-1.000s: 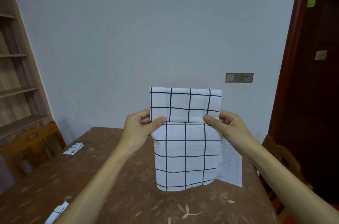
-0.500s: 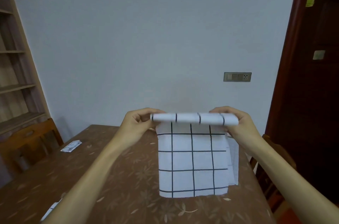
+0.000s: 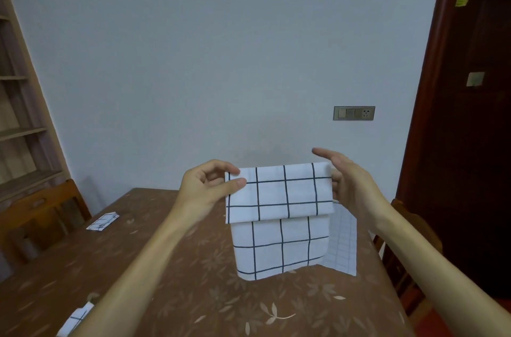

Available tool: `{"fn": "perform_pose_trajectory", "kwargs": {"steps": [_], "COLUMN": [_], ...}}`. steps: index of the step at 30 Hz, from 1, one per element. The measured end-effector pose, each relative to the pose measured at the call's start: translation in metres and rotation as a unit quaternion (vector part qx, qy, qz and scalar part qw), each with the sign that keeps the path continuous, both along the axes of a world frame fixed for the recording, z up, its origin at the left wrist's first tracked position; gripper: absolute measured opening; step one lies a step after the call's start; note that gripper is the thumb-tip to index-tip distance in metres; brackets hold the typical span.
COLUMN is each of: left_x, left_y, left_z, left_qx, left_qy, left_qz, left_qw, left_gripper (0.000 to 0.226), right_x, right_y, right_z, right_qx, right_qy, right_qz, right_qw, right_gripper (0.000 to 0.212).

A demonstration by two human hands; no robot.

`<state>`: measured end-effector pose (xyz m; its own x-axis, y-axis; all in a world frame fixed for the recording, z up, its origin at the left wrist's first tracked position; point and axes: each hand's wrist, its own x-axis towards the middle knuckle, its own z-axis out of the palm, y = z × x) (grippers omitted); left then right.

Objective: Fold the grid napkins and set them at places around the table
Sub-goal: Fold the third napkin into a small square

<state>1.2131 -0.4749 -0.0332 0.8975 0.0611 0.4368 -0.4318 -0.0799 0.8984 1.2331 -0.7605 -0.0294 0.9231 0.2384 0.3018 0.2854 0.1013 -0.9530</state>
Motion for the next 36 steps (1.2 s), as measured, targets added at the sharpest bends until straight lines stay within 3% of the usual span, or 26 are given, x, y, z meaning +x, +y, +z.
{"fn": "perform_pose_trajectory", "kwargs": {"steps": [2, 5, 9, 11, 17, 22, 26, 29, 36], "left_x": [0.003, 0.003, 0.004, 0.002, -0.004, -0.002, -0.002, -0.001, -0.001], "left_y": [0.0, 0.002, 0.009, 0.003, -0.024, -0.022, -0.021, -0.027, -0.034], "left_z": [-0.001, 0.0, 0.0, 0.002, -0.005, -0.009, -0.012, -0.015, -0.02], "left_qx": [-0.016, 0.01, 0.162, 0.219, 0.252, 0.146, 0.031, 0.01, -0.007], "left_qy": [-0.008, -0.017, 0.034, 0.046, 0.059, 0.041, 0.042, 0.02, -0.015], "left_qz": [0.005, -0.025, -0.095, -0.112, -0.119, -0.073, -0.059, -0.031, 0.051], "left_qw": [1.0, 1.0, 0.982, 0.968, 0.959, 0.986, 0.997, 0.999, 0.999], "left_gripper": [0.016, 0.026, 0.044, 0.044, 0.027, 0.022, 0.023, 0.02, 0.012], "right_x": [0.001, -0.001, -0.004, -0.004, -0.007, -0.003, -0.008, -0.013, -0.03], "right_y": [0.0, 0.005, 0.006, 0.008, 0.022, 0.006, 0.003, 0.012, 0.032], "right_z": [-0.004, -0.007, -0.002, 0.001, 0.004, 0.0, -0.012, -0.017, -0.015], "right_qx": [-0.073, -0.078, -0.089, -0.112, -0.169, -0.196, -0.137, -0.137, -0.097], "right_qy": [-0.003, -0.009, -0.034, -0.046, -0.107, -0.076, -0.019, -0.033, -0.096], "right_qz": [-0.019, -0.011, -0.01, -0.003, -0.012, -0.066, 0.009, -0.009, -0.02], "right_qw": [0.997, 0.997, 0.995, 0.993, 0.98, 0.975, 0.99, 0.99, 0.99], "right_gripper": [0.058, 0.056, 0.054, 0.052, 0.047, 0.047, 0.037, 0.023, 0.02]}}
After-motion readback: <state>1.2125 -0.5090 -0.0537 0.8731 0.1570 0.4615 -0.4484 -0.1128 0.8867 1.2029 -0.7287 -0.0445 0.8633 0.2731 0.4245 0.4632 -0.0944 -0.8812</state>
